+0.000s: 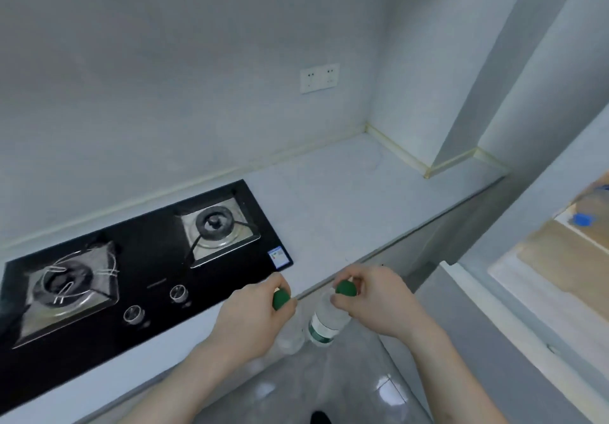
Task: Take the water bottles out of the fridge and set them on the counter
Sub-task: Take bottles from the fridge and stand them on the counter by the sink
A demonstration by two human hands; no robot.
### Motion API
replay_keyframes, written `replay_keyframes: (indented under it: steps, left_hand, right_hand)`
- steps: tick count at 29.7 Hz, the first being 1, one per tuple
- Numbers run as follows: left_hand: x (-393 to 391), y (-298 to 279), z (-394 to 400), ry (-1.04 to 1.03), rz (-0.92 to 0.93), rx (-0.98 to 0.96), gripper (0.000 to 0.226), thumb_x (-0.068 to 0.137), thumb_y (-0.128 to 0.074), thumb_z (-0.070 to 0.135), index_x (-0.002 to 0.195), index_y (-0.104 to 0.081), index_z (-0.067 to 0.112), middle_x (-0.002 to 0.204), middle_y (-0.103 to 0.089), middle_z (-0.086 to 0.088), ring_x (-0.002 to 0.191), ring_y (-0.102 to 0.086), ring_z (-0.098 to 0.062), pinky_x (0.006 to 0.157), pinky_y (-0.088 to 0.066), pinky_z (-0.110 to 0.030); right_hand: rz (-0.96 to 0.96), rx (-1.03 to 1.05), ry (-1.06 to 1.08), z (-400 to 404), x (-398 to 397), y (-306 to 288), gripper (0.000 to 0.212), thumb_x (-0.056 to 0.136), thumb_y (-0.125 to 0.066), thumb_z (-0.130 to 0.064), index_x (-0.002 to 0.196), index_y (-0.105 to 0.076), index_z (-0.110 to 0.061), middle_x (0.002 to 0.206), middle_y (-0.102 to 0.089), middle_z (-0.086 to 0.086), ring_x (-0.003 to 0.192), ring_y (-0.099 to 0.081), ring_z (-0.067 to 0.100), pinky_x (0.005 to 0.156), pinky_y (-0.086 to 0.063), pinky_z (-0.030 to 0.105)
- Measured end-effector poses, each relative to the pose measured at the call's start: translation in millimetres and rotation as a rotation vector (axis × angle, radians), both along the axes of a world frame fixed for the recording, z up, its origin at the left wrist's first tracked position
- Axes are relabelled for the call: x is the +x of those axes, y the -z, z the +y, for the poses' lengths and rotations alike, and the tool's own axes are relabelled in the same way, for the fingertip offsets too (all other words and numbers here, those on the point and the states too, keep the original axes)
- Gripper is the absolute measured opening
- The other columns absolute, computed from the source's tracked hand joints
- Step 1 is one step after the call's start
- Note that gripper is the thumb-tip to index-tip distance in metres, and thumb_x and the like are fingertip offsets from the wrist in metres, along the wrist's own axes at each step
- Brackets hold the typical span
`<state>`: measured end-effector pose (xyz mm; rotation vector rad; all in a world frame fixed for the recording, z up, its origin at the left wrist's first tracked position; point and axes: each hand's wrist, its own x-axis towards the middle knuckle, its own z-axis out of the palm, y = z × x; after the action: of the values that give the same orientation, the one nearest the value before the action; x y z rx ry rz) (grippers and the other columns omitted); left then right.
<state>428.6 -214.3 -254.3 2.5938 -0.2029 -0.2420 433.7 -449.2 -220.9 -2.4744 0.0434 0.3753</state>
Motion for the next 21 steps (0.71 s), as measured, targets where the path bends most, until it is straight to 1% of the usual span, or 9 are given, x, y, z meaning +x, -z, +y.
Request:
replay_keyframes:
  steps: [1, 4, 5, 8, 11, 13, 15, 21]
  left_hand:
    - [-5.7, -1.2, 15.1, -0.055, 0.01, -0.003, 0.018, 0.095, -0.055, 0.054, 0.094, -0.049, 0.037, 0.068, -0.06, 0.005, 0.063, -0.057, -0.009, 0.054, -0.04, -0.027]
    - [-15.4, 0.0, 39.3, -0.145, -0.003, 0.02, 0.018, 0.096, -0.054, 0.054, 0.094, -0.048, 0.037, 0.065, -0.059, 0.004, 0.06, -0.057, -0.01, 0.053, -0.041, -0.028]
    - [-23.0, -0.5, 52.8, -0.222, -0.003, 0.019, 0.018, 0.096, -0.054, 0.055, 0.094, -0.047, 0.037, 0.064, -0.06, 0.004, 0.06, -0.057, -0.01, 0.054, -0.043, -0.029]
    - [-34.1, -2.1, 71.3, -0.335, -0.016, 0.034, 0.018, 0.095, -0.053, 0.054, 0.094, -0.046, 0.037, 0.065, -0.06, 0.003, 0.062, -0.058, -0.012, 0.059, -0.047, -0.033]
    - [-48.0, -4.6, 90.7, -0.457, -0.038, 0.047, 0.018, 0.096, -0.053, 0.055, 0.096, -0.047, 0.037, 0.065, -0.06, 0.003, 0.062, -0.058, -0.012, 0.058, -0.044, -0.031]
    - [-59.6, -5.0, 103.2, -0.535, -0.049, 0.06, 0.019, 0.097, -0.051, 0.056, 0.096, -0.046, 0.038, 0.065, -0.06, 0.003, 0.062, -0.057, -0.012, 0.057, -0.043, -0.031]
    - [-73.2, -4.1, 115.3, -0.609, -0.059, 0.07, 0.019, 0.097, -0.05, 0.057, 0.096, -0.045, 0.038, 0.065, -0.06, 0.003, 0.063, -0.057, -0.012, 0.058, -0.046, -0.033]
    - [-116.8, -11.2, 144.6, -0.784, -0.079, 0.106, 0.02, 0.097, -0.05, 0.055, 0.097, -0.046, 0.036, 0.065, -0.057, 0.004, 0.066, -0.058, -0.016, 0.066, -0.051, -0.037]
  right_hand:
    - [0.0, 0.009, -0.059, 16.9, 7.3, 1.5, 0.011, 0.075, -0.072, -0.044, 0.086, -0.071, -0.041, 0.073, -0.068, -0.014, 0.071, -0.062, 0.001, 0.063, -0.047, 0.018]
    - [-0.003, 0.036, -0.163, 46.9, 22.5, 0.5, 0.013, 0.073, -0.071, -0.045, 0.085, -0.071, -0.041, 0.078, -0.071, -0.016, 0.074, -0.066, 0.002, 0.072, -0.055, 0.026]
    - [-0.012, 0.023, -0.245, 64.4, 31.8, 0.8, 0.013, 0.073, -0.071, -0.045, 0.086, -0.072, -0.042, 0.08, -0.071, -0.016, 0.076, -0.066, 0.002, 0.071, -0.055, 0.025]
    - [-0.019, 0.01, -0.357, 88.7, 44.2, -3.2, 0.01, 0.077, -0.073, -0.042, 0.087, -0.072, -0.044, 0.081, -0.068, -0.015, 0.076, -0.063, 0.002, 0.065, -0.049, 0.019]
    - [-0.045, 0.035, -0.497, 115.8, 55.8, -5.6, 0.01, 0.078, -0.073, -0.038, 0.087, -0.071, -0.042, 0.079, -0.065, -0.018, 0.073, -0.062, 0.002, 0.064, -0.05, 0.02]
    - [-0.054, 0.036, -0.595, 135.7, 61.2, -8.0, 0.011, 0.078, -0.072, -0.037, 0.088, -0.071, -0.042, 0.078, -0.062, -0.02, 0.072, -0.059, 0.0, 0.061, -0.044, 0.018]
    - [-0.07, 0.023, -0.689, 155.5, 64.1, -9.8, 0.011, 0.078, -0.072, -0.038, 0.088, -0.072, -0.043, 0.076, -0.062, -0.02, 0.072, -0.058, 0.001, 0.061, -0.04, 0.018]
    - [-0.122, -0.007, -0.908, 215.8, 61.0, -19.4, 0.01, 0.081, -0.071, -0.036, 0.091, -0.074, -0.039, 0.076, -0.059, -0.016, 0.071, -0.056, 0.004, 0.059, -0.037, 0.019]
